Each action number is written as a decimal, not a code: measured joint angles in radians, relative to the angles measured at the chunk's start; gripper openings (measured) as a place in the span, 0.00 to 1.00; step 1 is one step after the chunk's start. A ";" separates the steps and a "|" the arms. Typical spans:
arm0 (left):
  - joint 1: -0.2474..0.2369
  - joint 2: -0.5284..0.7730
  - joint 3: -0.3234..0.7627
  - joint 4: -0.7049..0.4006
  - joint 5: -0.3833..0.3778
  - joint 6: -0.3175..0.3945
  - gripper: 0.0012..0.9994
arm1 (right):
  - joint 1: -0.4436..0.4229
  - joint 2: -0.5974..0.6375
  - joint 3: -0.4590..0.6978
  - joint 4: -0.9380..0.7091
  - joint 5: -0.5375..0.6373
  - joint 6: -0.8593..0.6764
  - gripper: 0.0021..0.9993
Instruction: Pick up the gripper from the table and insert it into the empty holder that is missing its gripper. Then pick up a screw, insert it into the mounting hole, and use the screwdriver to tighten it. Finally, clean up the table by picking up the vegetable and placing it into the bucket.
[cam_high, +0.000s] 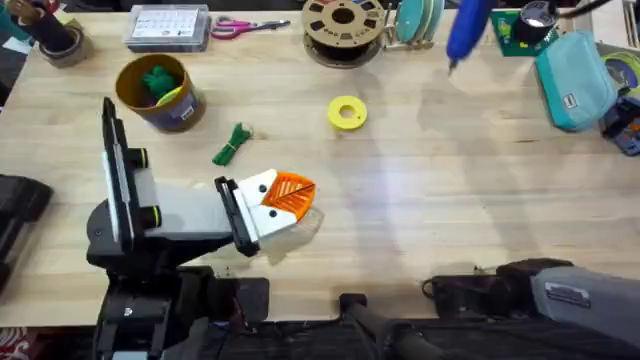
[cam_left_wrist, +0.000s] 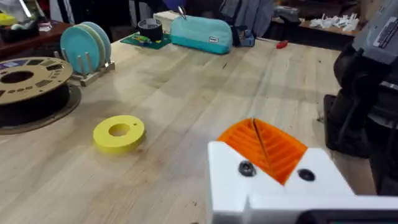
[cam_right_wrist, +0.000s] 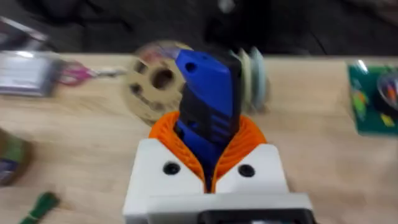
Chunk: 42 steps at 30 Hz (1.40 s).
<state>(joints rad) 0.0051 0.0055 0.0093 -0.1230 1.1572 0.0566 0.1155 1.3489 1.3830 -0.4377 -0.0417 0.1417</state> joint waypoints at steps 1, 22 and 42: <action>0.000 0.000 0.000 0.000 0.000 0.000 0.00 | 0.010 -0.013 0.000 0.031 -0.024 -0.001 0.02; 0.000 0.000 0.000 0.000 0.000 0.000 0.00 | 0.175 -0.070 0.000 0.416 -0.731 0.046 0.02; 0.000 0.000 0.000 0.000 0.000 0.000 0.00 | 0.384 -0.071 -0.101 0.669 -0.849 0.028 0.02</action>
<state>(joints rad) 0.0051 0.0055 0.0093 -0.1230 1.1572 0.0566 0.4992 1.2781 1.2819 0.2317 -0.8905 0.1699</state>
